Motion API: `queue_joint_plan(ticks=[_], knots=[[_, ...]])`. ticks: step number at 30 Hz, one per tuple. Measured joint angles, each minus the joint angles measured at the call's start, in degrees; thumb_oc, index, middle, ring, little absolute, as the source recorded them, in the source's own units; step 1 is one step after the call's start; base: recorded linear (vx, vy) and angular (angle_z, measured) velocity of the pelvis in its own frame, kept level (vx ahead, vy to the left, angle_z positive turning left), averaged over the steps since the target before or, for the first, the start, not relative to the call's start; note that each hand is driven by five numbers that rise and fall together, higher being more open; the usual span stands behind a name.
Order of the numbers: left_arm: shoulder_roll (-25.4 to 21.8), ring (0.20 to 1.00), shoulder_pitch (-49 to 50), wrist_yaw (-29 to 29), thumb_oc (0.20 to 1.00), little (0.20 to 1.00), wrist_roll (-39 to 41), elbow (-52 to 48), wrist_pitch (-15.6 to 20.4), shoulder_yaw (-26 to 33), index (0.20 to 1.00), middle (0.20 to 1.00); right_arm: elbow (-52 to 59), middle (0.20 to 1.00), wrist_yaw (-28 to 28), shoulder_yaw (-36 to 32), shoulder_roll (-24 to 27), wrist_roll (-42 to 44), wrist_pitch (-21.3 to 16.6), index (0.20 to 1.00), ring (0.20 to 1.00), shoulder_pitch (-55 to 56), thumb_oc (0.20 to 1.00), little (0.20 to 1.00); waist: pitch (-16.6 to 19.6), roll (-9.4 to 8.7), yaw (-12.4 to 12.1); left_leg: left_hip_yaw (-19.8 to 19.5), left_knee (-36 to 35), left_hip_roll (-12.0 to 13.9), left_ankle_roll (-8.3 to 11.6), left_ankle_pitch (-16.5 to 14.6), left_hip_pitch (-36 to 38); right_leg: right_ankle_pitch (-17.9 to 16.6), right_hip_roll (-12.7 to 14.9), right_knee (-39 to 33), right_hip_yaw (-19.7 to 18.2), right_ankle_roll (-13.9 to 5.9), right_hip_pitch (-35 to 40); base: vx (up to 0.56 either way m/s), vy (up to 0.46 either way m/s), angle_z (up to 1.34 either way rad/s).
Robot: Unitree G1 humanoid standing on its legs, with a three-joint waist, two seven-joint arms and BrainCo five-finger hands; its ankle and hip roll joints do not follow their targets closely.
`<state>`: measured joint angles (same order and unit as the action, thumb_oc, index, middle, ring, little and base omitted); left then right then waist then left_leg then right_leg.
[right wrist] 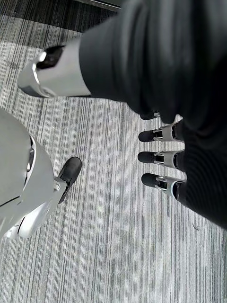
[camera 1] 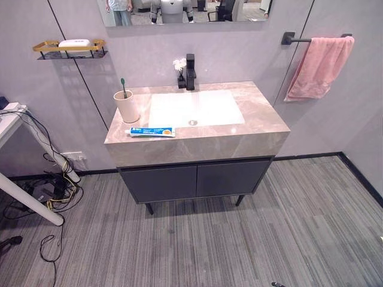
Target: Put brush and paste in cup on sink, flatten towel.
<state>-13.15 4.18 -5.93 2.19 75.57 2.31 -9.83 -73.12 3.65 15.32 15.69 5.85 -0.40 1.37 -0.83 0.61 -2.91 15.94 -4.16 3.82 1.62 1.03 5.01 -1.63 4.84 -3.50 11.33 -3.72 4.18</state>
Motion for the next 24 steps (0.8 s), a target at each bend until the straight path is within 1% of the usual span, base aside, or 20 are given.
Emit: queue_joint_plan(ticks=[6, 8, 10, 13, 16, 24], knots=[[0.0, 1.000, -0.3, 0.0, 1.000, 1.000, 0.3, -0.2, 0.0, 0.1, 1.000, 1.000, -0.3, 1.000, 0.0, 0.0, 0.0, 0.0, -0.1, 1.000, 1.000, 0.1, 1.000, 1.000, -0.2, -0.32, 0.0, 0.0, 0.0, 0.0, 0.00, 0.0, 0.0, 0.2, 0.1, 0.4, 0.0, -0.09, -0.1, 0.00, 0.000, 0.00], [0.0, 1.000, -0.3, -0.1, 1.000, 1.000, 1.3, -0.3, 0.1, 0.3, 1.000, 1.000, -0.2, 1.000, 0.1, 0.0, -0.1, 0.0, -0.1, 1.000, 1.000, 0.1, 1.000, 1.000, -0.5, -0.45, -0.1, 0.0, 0.0, 0.0, 0.00, 0.0, 0.0, 0.3, 0.1, 0.7, 0.0, -0.17, -0.1, 0.00, 0.000, 0.00], [0.0, 1.000, -0.2, -0.1, 1.000, 1.000, 2.6, -0.2, 0.1, 1.1, 1.000, 1.000, 0.0, 1.000, 0.6, 0.0, -0.1, 0.0, -1.1, 1.000, 1.000, 0.1, 1.000, 1.000, -1.1, -0.68, -0.1, 0.0, 0.0, 0.1, 0.01, 0.0, 0.1, 0.4, 0.0, 0.7, 0.0, -0.29, -0.2, 0.00, 0.000, 0.00], [0.0, 1.000, -0.2, -0.2, 1.000, 1.000, 3.9, -0.2, 0.2, 2.2, 1.000, 1.000, 0.0, 1.000, 1.4, 0.0, -0.3, 0.0, -1.2, 1.000, 1.000, 0.0, 1.000, 1.000, -1.7, -0.75, -0.2, 0.0, 0.0, 0.1, 0.02, 0.0, 0.1, 0.4, 0.0, 0.7, 0.0, -0.29, -0.1, 0.01, -0.002, 0.00], [0.0, 1.000, 0.0, -0.6, 1.000, 1.000, 5.2, -0.2, 0.2, 2.4, 1.000, 1.000, -0.2, 1.000, 2.6, 0.0, -0.7, -0.1, -1.2, 1.000, 1.000, 0.0, 1.000, 1.000, -1.8, -0.70, -0.2, 0.0, -0.1, 0.1, 0.02, 0.0, 0.3, 0.3, 0.0, 0.4, 0.0, -0.22, 0.1, 0.01, -0.002, 0.00], [0.1, 1.000, 0.0, -0.6, 1.000, 1.000, 5.7, -0.2, 0.7, 2.4, 1.000, 1.000, -0.2, 1.000, 3.2, 0.0, -0.9, -0.8, -1.7, 1.000, 1.000, -0.3, 1.000, 1.000, -2.0, -0.95, -0.3, 0.1, -0.2, 0.1, 0.07, -0.1, 1.0, 0.2, -0.1, -0.1, 0.0, -0.08, 1.0, 0.00, 0.000, 0.00]])
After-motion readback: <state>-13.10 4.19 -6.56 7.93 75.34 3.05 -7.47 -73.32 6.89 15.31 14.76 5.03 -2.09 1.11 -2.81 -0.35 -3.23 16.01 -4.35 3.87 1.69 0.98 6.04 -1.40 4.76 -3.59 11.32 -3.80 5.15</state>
